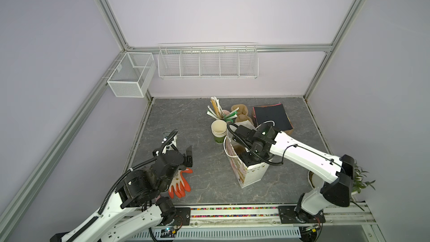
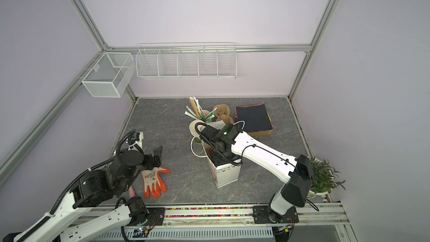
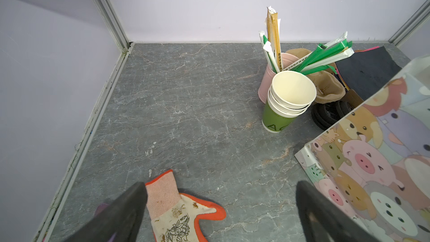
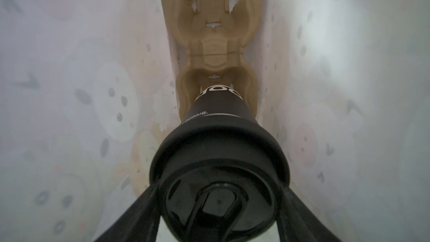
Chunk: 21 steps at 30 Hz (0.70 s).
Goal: Pack a coffee takeout order
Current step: Place the coffee cup in the cup tray.
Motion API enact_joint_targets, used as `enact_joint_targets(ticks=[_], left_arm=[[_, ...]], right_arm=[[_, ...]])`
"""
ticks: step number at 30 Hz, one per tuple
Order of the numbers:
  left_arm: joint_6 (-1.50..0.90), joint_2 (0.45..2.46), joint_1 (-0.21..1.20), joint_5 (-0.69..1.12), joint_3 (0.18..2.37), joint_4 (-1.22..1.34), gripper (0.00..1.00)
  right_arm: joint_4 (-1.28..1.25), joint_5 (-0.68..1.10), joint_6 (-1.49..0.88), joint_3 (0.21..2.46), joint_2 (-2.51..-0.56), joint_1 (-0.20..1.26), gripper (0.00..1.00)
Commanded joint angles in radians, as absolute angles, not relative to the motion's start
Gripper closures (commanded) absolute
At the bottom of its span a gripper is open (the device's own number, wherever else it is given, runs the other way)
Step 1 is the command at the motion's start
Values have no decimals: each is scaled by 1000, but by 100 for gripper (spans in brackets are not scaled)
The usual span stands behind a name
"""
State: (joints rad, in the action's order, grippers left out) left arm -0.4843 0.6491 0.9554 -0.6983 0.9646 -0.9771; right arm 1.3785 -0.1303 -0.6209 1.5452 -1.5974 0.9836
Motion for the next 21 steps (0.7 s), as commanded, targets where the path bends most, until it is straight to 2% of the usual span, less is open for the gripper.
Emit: enact_joint_targets(ticks=[1,21], left_arm=[[-473,650,950,-699,962,-994,0],[-472,640,950,-699,960,-991,0]], right_arm=[[1348,-125,-644,1536,-1598,990,27],[1288,-86,-626,1464,-1620,986,27]])
